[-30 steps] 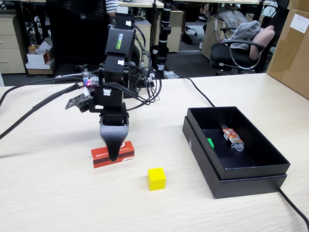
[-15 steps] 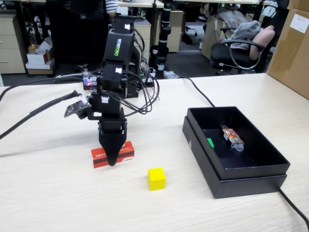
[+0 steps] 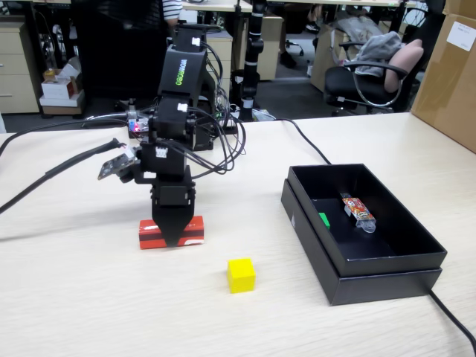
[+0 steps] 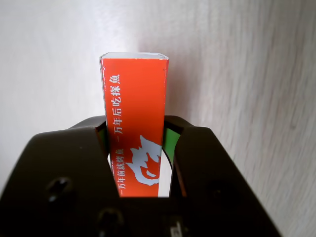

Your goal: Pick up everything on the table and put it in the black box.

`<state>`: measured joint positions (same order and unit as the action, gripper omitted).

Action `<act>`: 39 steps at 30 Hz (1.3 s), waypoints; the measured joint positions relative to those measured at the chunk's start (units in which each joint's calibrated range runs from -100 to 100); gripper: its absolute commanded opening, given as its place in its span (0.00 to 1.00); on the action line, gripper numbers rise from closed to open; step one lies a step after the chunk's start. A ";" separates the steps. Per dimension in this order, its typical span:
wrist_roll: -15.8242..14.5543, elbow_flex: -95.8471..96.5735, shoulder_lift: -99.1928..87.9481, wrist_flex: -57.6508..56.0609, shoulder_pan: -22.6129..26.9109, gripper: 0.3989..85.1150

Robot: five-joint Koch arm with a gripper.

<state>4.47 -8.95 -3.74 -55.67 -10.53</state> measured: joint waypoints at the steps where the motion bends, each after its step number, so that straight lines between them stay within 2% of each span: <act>1: -0.10 -0.09 -3.17 -0.08 0.68 0.05; 5: -1.81 6.94 -23.18 -1.40 6.45 0.05; 6: -3.22 11.42 -32.05 -1.97 10.06 0.05; 8: -3.86 12.15 -35.85 -1.89 12.21 0.05; 14: -9.08 12.79 -39.90 -1.89 22.42 0.05; 23: -10.89 -2.74 -21.66 -1.81 24.57 0.05; 27: -10.94 -3.38 -17.23 -1.89 24.96 0.05; 36: -14.02 -5.30 -9.25 -1.73 28.18 0.05; 39: -14.11 -5.30 -7.85 -0.82 28.18 0.06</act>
<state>-9.65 -14.25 -11.59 -56.50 17.66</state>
